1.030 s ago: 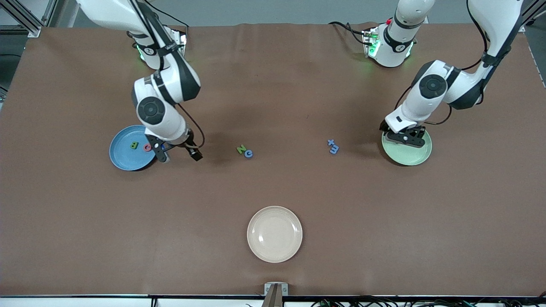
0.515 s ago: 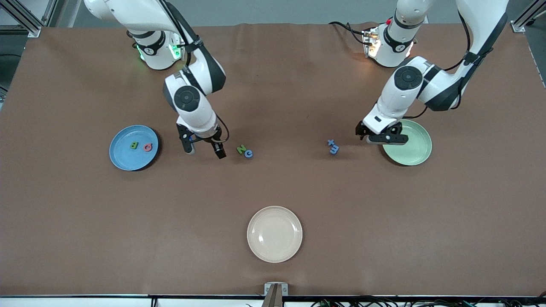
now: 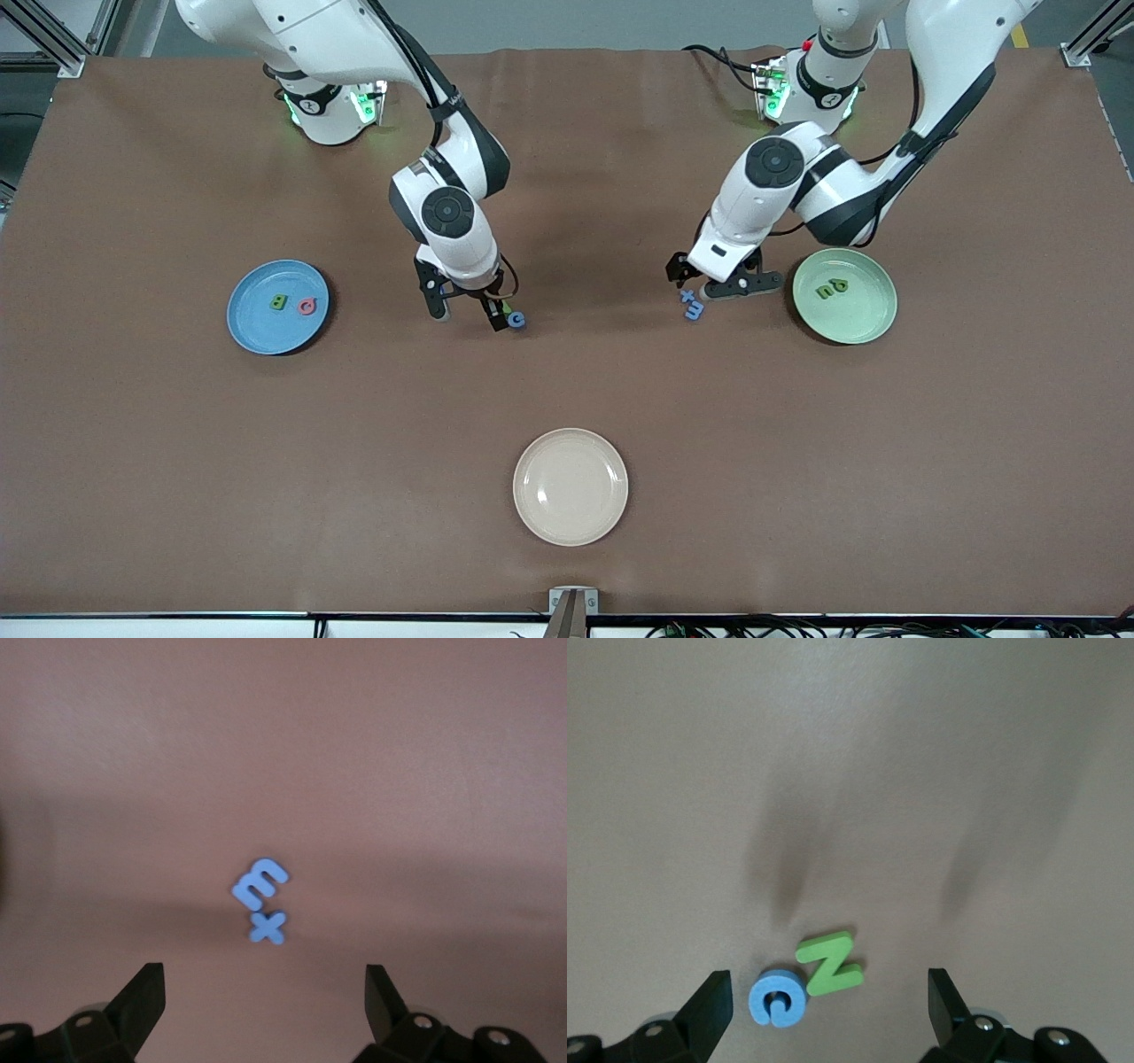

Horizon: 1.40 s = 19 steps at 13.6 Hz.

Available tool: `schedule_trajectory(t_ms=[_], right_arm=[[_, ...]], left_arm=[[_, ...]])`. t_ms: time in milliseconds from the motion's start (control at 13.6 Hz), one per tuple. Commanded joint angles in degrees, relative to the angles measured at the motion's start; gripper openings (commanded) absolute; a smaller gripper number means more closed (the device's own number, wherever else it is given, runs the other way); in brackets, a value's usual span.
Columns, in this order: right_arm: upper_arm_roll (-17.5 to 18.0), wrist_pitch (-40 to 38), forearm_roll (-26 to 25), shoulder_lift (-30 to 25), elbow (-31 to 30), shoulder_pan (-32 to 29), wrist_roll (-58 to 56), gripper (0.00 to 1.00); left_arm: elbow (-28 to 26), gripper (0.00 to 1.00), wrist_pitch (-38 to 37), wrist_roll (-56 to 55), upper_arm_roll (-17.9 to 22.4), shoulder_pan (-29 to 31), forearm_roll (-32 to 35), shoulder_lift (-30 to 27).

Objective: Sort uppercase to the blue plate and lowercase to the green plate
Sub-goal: 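Grasp the blue x with the left gripper while the right gripper grasps the N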

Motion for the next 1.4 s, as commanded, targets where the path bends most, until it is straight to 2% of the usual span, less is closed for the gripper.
schedule_trajectory(t_ms=[0,74,368,736,883,1103,1324], right_arm=[[-0.54,-0.22,0.46,1.94,2.36,0.85,1.32,0.95],[-0.54,-0.31,0.19,2.29,2.36,0.85,1.24,0.95],[-0.62,0.04,0.02,4.05,2.71,0.85,1.06,0.92],[-0.54,-0.05,0.1,4.05,2.97,0.85,0.88,0.8],[-0.54,-0.05,0.1,4.05,2.97,0.85,0.71,0.77],[-0.54,-0.05,0.02,4.05,3.23,0.85,0.62,0.73],[-0.54,-0.05,0.02,4.23,3.5,1.2,0.62,0.7]], left_arm=[[3.97,0.99,-1.9,-3.1,8.12,-10.19,-0.13,2.07],[3.97,0.99,-1.9,-4.41,9.54,-11.61,-0.13,2.16],[2.92,0.99,-1.81,-7.5,9.9,-12.15,2.07,4.01],[2.74,0.95,-1.2,-13.11,11.4,-12.07,9.09,8.3],[3.01,0.91,-1.02,-14.7,11.4,-12.07,10.86,9.89],[3.09,0.8,-0.67,-16.02,11.49,-12.15,12.18,11.03],[3.97,0.7,0.56,-16.11,13.59,-13.38,13.06,11.56]])
